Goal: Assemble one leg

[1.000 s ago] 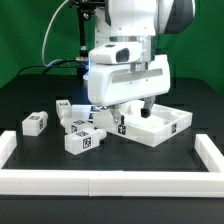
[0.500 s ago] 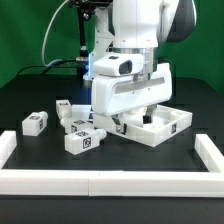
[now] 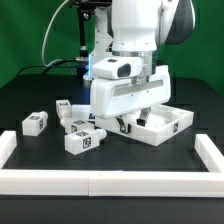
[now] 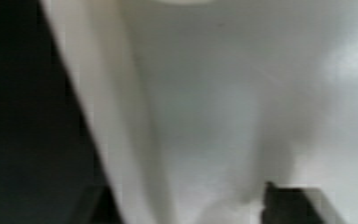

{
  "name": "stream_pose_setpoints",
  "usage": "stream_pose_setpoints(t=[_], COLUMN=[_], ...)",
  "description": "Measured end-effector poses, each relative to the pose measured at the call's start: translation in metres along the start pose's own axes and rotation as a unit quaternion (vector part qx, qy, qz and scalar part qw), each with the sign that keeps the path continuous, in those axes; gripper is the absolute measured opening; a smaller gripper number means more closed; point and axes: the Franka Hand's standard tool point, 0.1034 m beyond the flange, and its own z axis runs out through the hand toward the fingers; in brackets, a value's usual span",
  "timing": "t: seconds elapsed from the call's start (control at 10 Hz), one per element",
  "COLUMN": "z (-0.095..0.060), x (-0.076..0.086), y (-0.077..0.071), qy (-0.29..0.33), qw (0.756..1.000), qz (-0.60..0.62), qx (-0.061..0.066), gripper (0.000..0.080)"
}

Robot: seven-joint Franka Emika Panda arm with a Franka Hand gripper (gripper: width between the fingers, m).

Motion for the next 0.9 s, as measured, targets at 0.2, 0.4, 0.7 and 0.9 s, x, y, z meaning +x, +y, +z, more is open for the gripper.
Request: stream_pose_setpoints(t=[0.2,0.4,0.7,0.9], z=[0.000,-0.017,-0.042,-0.058], x=[0.000,0.003,-0.016,-0.031], y=[0.000,0.016,0.032,0.060], qy=[0.000,0.011,-0.006,0.008], qw=[1.000,0.999,0.976,0.970], qz=[0.001,0.049,0.219,0.243], qx=[0.000,-0.013,-0.002,-0.014], gripper=[0.0055,0.0055,0.0055,0.0055])
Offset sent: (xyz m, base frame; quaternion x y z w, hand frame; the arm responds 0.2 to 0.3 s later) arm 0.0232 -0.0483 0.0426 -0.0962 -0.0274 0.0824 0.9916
